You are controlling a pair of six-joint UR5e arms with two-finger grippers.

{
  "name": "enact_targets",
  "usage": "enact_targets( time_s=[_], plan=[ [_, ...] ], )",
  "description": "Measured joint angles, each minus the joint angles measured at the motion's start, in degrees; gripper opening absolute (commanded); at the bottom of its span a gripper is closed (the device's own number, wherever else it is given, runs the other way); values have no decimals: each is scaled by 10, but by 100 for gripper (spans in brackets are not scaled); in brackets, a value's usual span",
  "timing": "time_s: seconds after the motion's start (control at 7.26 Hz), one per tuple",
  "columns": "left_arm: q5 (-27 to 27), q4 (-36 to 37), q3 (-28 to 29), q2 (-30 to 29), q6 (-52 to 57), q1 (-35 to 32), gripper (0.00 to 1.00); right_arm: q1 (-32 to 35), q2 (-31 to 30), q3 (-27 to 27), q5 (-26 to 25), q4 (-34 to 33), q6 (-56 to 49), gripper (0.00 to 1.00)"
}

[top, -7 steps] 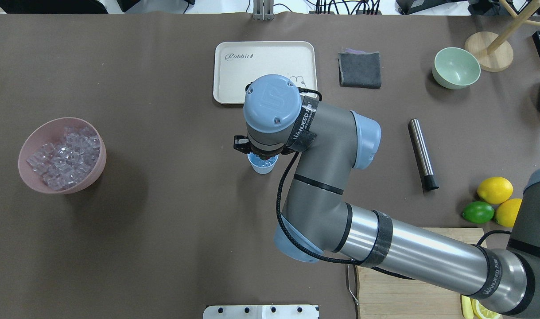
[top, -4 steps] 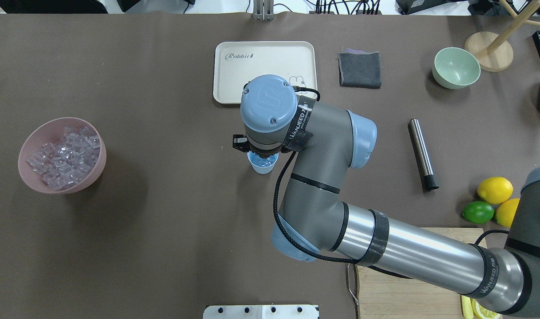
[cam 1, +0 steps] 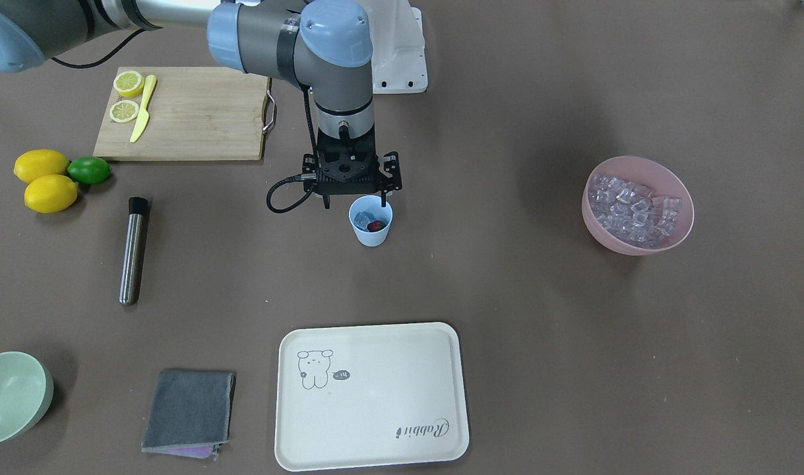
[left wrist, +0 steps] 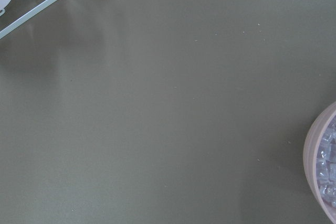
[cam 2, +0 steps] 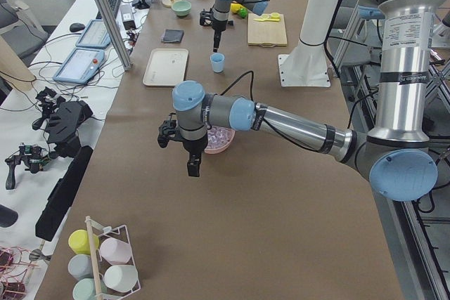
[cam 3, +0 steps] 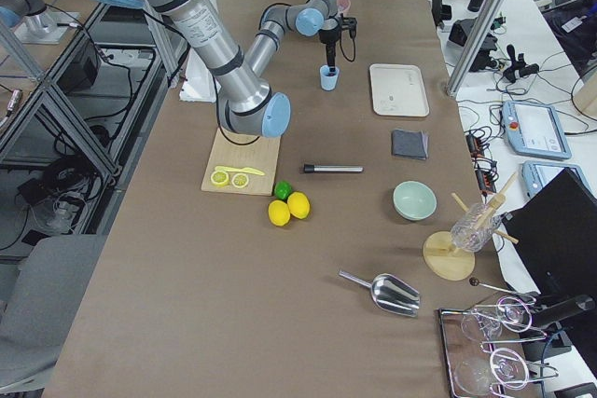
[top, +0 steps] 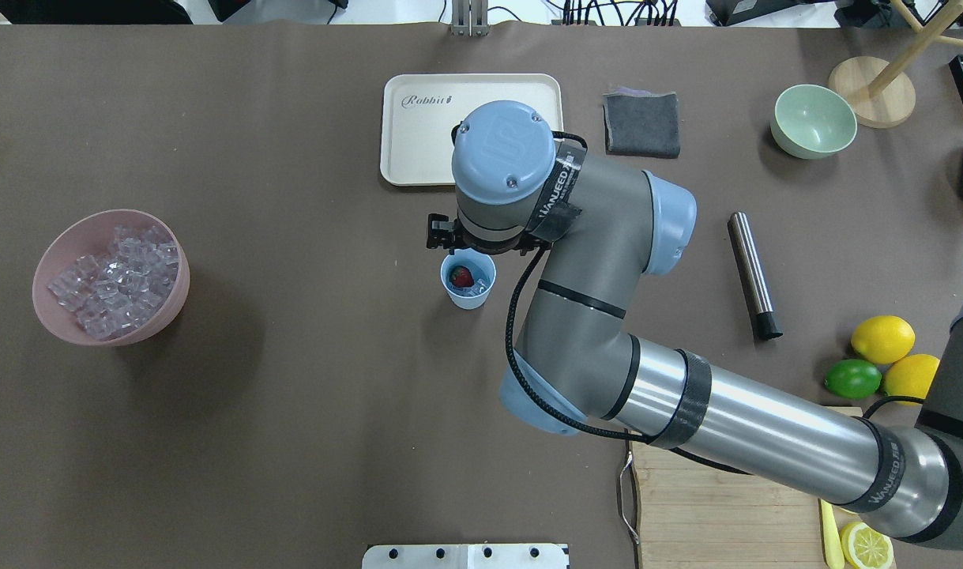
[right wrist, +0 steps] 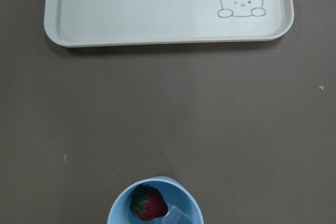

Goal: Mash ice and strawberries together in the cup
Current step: 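Open the right gripper to drop the strawberry into the cup, then move the right gripper back over the metal pestle on the table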

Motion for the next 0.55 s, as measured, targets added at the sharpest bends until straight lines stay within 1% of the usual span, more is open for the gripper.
enact_targets(
  time_s=[0.28,0.55],
  plan=[
    [0,0,2,0,0,0,98,42,-16,6,50,0,-15,100],
    [0,0,5,-1,0,0,98,90,-72,39,94,0,-70,100]
  ],
)
